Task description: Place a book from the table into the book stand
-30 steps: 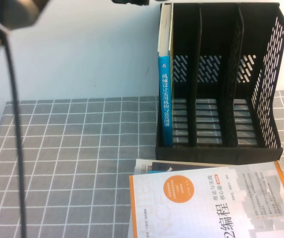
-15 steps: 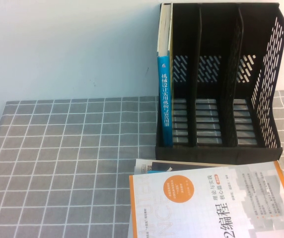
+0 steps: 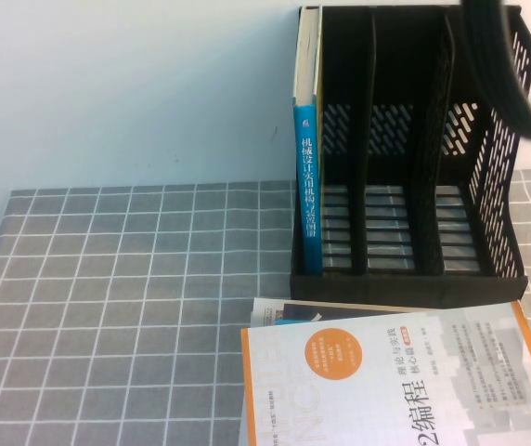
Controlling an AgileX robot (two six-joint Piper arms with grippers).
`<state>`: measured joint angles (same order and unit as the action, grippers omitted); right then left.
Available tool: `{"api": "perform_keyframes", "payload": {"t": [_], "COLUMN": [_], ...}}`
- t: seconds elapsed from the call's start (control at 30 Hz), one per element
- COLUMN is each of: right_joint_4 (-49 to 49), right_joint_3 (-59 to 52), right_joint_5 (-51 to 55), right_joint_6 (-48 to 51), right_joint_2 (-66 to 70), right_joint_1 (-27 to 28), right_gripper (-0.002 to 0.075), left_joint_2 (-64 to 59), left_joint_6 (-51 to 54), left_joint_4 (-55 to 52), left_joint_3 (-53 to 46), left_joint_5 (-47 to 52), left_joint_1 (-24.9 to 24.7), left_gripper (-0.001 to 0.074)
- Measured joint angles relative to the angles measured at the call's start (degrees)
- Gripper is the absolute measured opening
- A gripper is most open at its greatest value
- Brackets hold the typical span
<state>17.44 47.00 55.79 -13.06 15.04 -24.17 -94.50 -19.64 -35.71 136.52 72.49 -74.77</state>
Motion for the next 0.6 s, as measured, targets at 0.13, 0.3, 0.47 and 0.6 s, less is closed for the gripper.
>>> {"api": "perform_keyframes", "payload": {"t": [0.13, 0.3, 0.47, 0.6], "right_joint_4": [0.53, 0.42, -0.08, -0.27], "right_joint_3": [-3.43, -8.41, -10.36, -11.17], "right_joint_5": [-0.66, -2.31, -2.21, -2.21], "right_joint_6": [-0.4, -0.5, -0.54, -0.54], "right_joint_2": [-3.52, -4.69, -4.79, -4.79], "right_joint_1": [0.0, 0.0, 0.0, 0.0], "right_gripper": [0.0002, 0.0002, 0.0001, 0.0001], "left_joint_2": [0.1, 0.1, 0.1, 0.1], "left_joint_6": [-0.05, 0.3, 0.42, 0.77], "left_joint_4": [-0.19, -1.38, -3.57, -4.38], "left_joint_3": [0.0, 0.0, 0.0, 0.0], "left_joint_5": [0.0, 0.0, 0.0, 0.0], "left_joint_1": [-0.48, -0.48, -0.48, -0.48], "left_gripper": [-0.0002, -0.0002, -0.0002, -0.0002]}}
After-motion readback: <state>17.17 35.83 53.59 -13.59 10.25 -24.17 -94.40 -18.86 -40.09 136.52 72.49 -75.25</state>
